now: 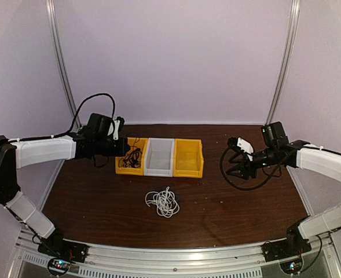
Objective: Untangle the cables
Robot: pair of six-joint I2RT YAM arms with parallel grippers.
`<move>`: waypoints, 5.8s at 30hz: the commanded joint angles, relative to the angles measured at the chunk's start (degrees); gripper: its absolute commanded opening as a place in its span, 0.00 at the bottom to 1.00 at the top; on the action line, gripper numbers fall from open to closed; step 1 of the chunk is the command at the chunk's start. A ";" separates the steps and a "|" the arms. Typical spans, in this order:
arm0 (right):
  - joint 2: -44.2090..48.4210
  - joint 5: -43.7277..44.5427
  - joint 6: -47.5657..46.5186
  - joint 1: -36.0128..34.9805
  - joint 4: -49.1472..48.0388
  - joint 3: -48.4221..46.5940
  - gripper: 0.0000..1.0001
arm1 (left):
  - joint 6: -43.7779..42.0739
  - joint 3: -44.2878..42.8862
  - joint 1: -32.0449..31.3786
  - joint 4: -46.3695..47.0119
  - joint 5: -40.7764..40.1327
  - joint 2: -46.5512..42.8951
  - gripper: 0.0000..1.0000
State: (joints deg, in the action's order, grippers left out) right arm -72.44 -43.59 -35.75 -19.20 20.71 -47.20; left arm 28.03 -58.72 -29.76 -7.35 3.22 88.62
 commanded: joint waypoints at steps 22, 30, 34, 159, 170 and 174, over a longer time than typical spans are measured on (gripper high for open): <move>-0.85 0.57 -0.90 0.30 0.56 -0.17 0.57 | -0.52 -7.19 -0.92 1.77 -7.24 15.37 0.00; -1.23 0.78 -1.04 0.33 0.65 -0.09 0.58 | 2.87 -9.22 -0.92 2.31 -7.67 20.18 0.00; -1.25 0.87 -1.08 0.30 0.58 -0.06 0.58 | 3.34 -8.64 -0.92 2.22 -7.45 20.32 0.00; -36.36 24.95 -10.37 -32.90 12.13 -37.48 0.48 | -12.50 6.86 2.86 -6.04 1.79 -17.07 0.60; -37.76 24.38 -9.09 -35.95 9.81 -37.73 0.46 | -12.28 6.95 2.86 -5.92 1.68 -16.48 0.60; -36.97 21.91 -8.83 -35.99 9.49 -37.35 0.29 | -12.19 6.86 2.86 -5.92 2.11 -15.96 0.60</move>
State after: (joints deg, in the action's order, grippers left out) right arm -109.84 -19.79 -45.19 -54.92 31.38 -83.33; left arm 15.99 -50.59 -26.85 -16.03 5.28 72.10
